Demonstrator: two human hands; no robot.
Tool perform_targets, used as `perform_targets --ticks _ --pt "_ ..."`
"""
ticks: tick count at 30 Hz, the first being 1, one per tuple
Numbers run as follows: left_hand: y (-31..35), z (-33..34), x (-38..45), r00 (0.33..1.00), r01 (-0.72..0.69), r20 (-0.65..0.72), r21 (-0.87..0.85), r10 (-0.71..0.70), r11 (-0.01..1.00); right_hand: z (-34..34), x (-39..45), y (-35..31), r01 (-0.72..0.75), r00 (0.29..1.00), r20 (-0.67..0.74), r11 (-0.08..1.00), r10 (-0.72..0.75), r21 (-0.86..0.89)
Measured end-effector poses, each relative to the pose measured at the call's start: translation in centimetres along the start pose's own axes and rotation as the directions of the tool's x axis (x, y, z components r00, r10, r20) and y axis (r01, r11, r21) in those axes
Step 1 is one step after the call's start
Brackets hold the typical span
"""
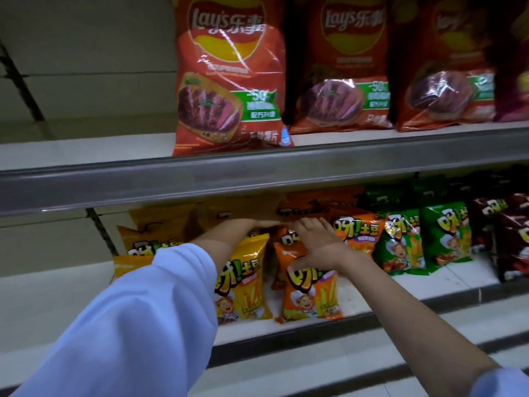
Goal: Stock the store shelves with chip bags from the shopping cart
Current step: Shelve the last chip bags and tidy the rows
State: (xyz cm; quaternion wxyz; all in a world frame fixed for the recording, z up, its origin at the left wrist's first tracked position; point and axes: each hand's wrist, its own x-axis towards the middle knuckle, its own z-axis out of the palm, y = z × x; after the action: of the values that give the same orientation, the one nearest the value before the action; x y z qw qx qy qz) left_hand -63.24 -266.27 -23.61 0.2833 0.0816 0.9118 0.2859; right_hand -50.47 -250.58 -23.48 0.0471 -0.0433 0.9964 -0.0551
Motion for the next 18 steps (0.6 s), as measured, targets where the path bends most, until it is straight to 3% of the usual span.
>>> perform_targets --ticks 4,8,13,15,18 --pt "5.2 3.3 0.8 0.997 -0.040 0.075 0.243 0.022 0.969 -0.1 -1.2 3.5 -0.016 0.995 0.101 1.000 0.016 0.003" --pt "8.6 6.5 1.6 0.984 -0.085 0.175 0.377 0.019 0.922 1.7 -1.9 5.3 -0.002 0.990 0.142 1.000 0.002 0.000" --pt "5.7 6.9 12.4 0.979 0.010 0.186 0.353 -0.081 0.936 2.7 -1.7 5.2 0.076 0.993 0.092 0.996 -0.079 0.039" --pt "6.1 6.6 9.3 0.975 0.129 0.136 0.297 -0.175 0.946 2.3 -1.1 5.2 0.082 0.994 0.062 0.993 -0.088 0.085" --pt "8.3 6.4 2.7 0.983 0.139 0.077 0.269 -0.166 0.953 2.5 -0.2 5.4 0.108 0.991 0.073 0.991 -0.114 0.081"
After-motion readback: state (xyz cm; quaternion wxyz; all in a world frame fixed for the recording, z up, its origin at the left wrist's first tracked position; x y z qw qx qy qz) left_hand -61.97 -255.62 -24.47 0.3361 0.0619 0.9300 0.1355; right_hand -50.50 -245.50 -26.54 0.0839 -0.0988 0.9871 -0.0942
